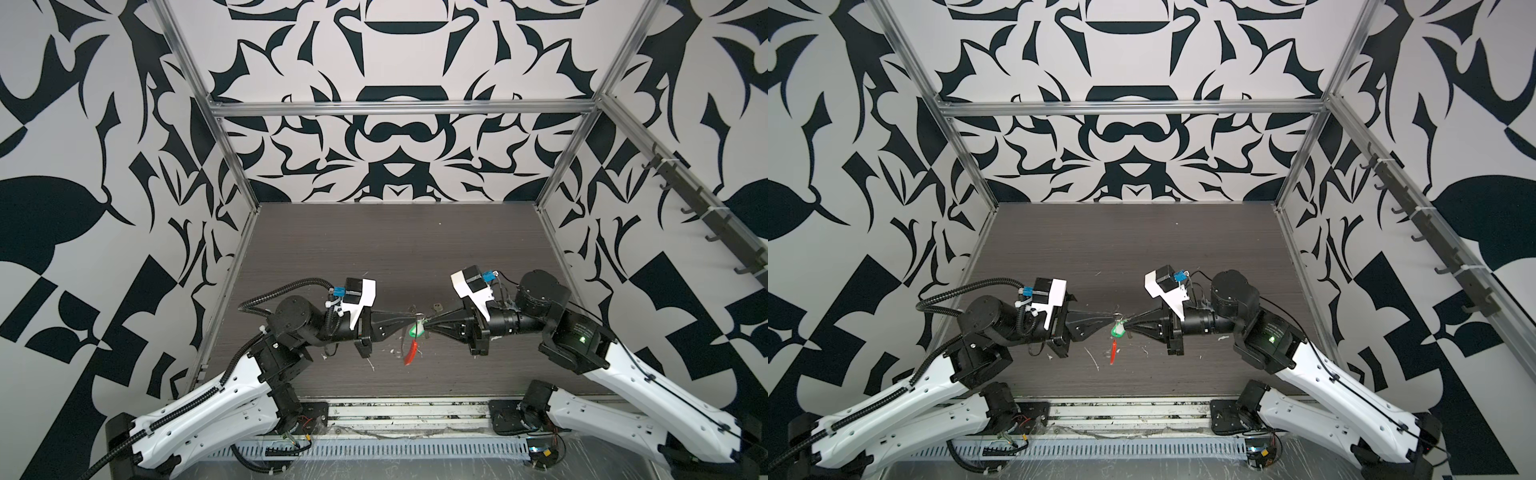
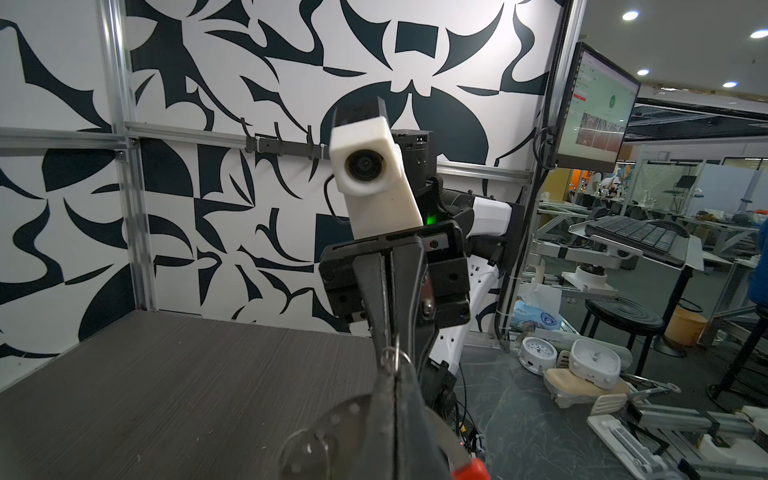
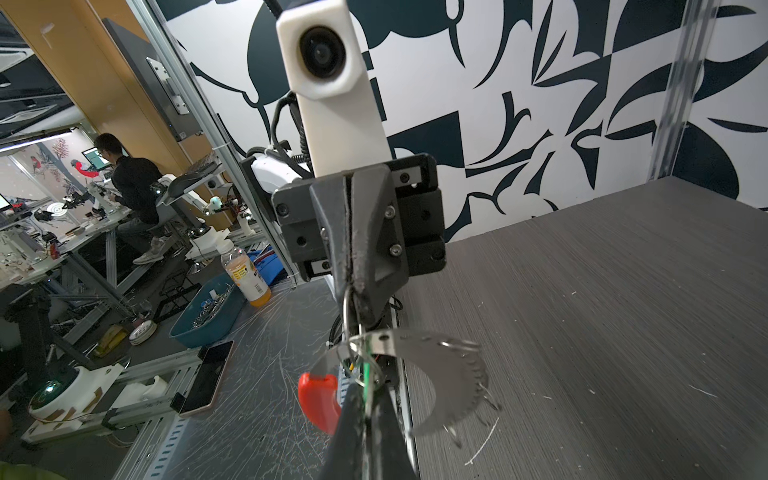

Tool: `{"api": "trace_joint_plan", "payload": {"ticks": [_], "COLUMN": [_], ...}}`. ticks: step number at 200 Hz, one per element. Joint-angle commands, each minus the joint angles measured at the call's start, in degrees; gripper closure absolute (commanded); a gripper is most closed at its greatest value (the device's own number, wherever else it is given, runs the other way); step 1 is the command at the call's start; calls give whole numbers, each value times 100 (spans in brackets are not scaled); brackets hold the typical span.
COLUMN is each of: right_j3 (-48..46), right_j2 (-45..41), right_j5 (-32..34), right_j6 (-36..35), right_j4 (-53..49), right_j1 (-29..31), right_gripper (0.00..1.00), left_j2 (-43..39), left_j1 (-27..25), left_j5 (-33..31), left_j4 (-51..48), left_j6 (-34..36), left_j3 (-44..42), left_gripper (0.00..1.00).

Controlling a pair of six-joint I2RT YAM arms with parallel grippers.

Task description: Remove the keys from the keyring

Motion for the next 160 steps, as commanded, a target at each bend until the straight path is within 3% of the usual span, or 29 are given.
{"api": "trace_joint_plan", "payload": {"ticks": [1, 81, 160], "right_j3": [289, 465, 485], "right_j2": [-12, 157, -128], "right_j5": [-122, -154, 221], "right_j6": [-126, -144, -214], "right_j4": [38, -55, 15], "right_j1": [8, 6, 10], "right_gripper": [100, 100, 100], "left_j2": [-101, -118, -158], "left_j1": [-14, -17, -19], "left_j5": [101, 102, 16], "left_j4": [-38, -85, -172], "left_j6": [76, 70, 69], "left_j3": [174, 189, 199], "left_gripper": [100, 100, 100]}}
